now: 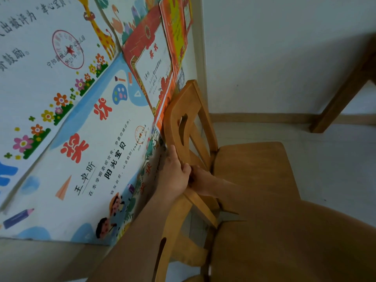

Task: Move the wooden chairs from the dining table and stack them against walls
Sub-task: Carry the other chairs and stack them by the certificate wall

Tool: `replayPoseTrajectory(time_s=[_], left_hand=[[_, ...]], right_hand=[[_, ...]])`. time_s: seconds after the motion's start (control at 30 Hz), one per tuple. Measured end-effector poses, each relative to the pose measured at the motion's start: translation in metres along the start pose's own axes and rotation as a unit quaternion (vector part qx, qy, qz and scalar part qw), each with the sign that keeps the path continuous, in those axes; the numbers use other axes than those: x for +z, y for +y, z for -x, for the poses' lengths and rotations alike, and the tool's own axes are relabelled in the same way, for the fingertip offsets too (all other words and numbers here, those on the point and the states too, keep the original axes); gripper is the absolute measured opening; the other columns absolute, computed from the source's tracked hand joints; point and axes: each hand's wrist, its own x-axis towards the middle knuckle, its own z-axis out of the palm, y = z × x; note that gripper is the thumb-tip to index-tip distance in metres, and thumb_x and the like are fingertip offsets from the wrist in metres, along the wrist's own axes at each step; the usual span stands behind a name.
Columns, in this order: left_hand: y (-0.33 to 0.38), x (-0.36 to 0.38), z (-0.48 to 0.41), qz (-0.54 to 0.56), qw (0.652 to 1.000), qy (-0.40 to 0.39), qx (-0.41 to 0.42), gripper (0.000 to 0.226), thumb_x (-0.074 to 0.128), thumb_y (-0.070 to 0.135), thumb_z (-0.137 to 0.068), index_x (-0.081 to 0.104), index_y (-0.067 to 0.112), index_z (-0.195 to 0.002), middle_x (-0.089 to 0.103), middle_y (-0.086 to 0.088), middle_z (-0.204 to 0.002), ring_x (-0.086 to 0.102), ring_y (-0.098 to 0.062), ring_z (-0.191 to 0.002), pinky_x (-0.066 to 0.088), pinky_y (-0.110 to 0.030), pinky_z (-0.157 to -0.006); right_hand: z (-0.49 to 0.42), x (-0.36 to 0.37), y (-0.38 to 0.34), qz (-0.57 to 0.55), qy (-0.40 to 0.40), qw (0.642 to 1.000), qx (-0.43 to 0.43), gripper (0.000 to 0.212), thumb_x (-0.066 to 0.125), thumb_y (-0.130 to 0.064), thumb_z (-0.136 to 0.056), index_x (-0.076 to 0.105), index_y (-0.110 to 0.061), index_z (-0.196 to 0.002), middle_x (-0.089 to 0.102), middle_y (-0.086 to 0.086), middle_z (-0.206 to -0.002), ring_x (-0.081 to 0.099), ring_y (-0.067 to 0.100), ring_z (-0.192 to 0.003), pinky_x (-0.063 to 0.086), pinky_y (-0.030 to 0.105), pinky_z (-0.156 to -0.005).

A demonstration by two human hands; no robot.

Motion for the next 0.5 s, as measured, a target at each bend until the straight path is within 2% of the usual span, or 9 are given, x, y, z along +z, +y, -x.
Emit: replayPoseTrajectory(time_s=[0.23, 0.37, 0.43, 0.5], left_hand=[[0.0, -0.004, 0.004, 0.023, 0.999, -0.007, 0.025, 0.075, 0.046, 0.034, -0.1, -0.002, 0.021, -0.156, 0.029, -0.008, -0.158, 0.039, -0.027, -0.137, 0.038, -0.039, -0.105], [-0.005, -0.009, 0.021, 0.022, 0.999, 0.009, 0.048, 0.083, 0.046, 0.048, -0.097, -0.005, 0.02, -0.156, 0.016, -0.008, -0.162, 0.024, -0.028, -0.145, 0.029, -0.044, -0.111], [-0.013, -0.01, 0.039, 0.02, 0.997, 0.009, 0.075, 0.088, 0.049, 0.052, -0.094, -0.008, 0.022, -0.155, 0.01, -0.006, -0.163, 0.018, -0.028, -0.146, 0.027, -0.047, -0.111], [-0.024, -0.012, 0.058, -0.005, 0.996, -0.016, 0.089, 0.093, 0.055, 0.048, -0.093, -0.01, 0.025, -0.154, 0.009, -0.006, -0.163, 0.02, -0.03, -0.145, 0.032, -0.047, -0.108]], right_hand=[[0.025, 0.003, 0.002, -0.038, 0.041, 0.998, 0.005, 0.05, 0.048, -0.038, -0.097, 0.041, -0.011, -0.139, 0.05, 0.013, -0.137, 0.05, 0.031, -0.123, 0.044, 0.046, -0.103], [0.046, 0.006, 0.006, -0.092, 0.031, 0.995, 0.027, 0.046, 0.052, -0.034, -0.095, 0.044, -0.014, -0.135, 0.055, 0.009, -0.125, 0.056, 0.022, -0.104, 0.05, 0.034, -0.084], [0.059, 0.012, 0.008, -0.088, 0.027, 0.995, 0.037, 0.045, 0.053, -0.03, -0.093, 0.044, -0.012, -0.134, 0.055, 0.007, -0.122, 0.057, 0.022, -0.104, 0.052, 0.033, -0.085], [0.076, 0.022, 0.008, -0.112, 0.04, 0.992, 0.038, 0.039, 0.053, -0.02, -0.093, 0.048, -0.01, -0.13, 0.057, 0.007, -0.118, 0.058, 0.025, -0.107, 0.049, 0.027, -0.083]])
